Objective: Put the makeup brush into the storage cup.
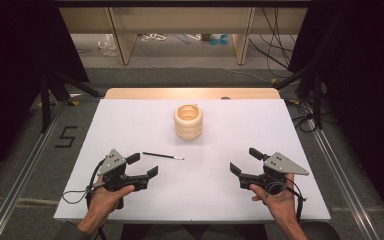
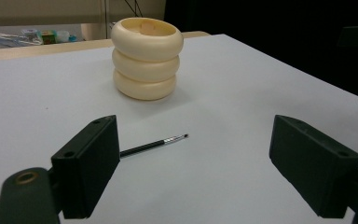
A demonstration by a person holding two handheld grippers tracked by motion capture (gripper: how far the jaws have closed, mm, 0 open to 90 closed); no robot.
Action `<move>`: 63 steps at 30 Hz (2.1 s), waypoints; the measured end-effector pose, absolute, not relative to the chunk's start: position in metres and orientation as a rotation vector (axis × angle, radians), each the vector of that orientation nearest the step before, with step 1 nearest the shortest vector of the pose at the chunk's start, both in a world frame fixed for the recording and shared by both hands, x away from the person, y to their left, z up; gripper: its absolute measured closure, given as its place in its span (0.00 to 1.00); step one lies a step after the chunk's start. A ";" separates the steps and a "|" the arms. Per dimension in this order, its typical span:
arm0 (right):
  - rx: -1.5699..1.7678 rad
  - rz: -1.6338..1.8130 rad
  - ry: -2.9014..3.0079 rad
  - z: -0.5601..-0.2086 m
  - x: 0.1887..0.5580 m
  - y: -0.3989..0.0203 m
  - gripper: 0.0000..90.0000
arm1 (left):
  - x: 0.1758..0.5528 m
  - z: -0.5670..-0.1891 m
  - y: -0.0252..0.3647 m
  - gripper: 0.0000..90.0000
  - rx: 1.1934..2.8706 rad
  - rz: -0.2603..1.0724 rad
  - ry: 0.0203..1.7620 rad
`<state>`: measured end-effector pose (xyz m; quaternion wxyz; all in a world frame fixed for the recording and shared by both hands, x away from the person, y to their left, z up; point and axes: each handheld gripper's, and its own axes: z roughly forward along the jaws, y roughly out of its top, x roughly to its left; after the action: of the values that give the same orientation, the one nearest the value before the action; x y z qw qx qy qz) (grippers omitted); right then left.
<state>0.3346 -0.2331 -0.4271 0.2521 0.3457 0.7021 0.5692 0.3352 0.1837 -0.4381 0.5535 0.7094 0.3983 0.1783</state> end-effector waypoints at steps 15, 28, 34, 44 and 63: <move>0.947 1.552 1.922 -0.428 0.336 -0.233 0.18 | 0.351 -0.431 0.177 0.17 1.764 0.404 0.898; 0.971 1.570 1.935 -0.429 0.336 -0.232 0.18 | 0.379 -0.414 0.156 0.19 1.995 0.382 0.786; 0.994 1.588 1.951 -0.429 0.334 -0.231 0.18 | 0.403 -0.402 0.143 0.23 2.206 0.368 0.682; 0.988 1.567 1.973 -0.429 0.334 -0.231 0.19 | 0.429 -0.400 0.139 0.25 2.366 0.335 0.645; 0.999 1.539 2.016 -0.428 0.333 -0.231 0.19 | 0.470 -0.411 0.132 0.29 2.634 0.253 0.593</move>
<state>0.3331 -0.2311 -0.4285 0.2066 0.3585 0.7236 0.5525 0.4700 0.1324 -0.4111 0.2134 0.9489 0.2137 0.0913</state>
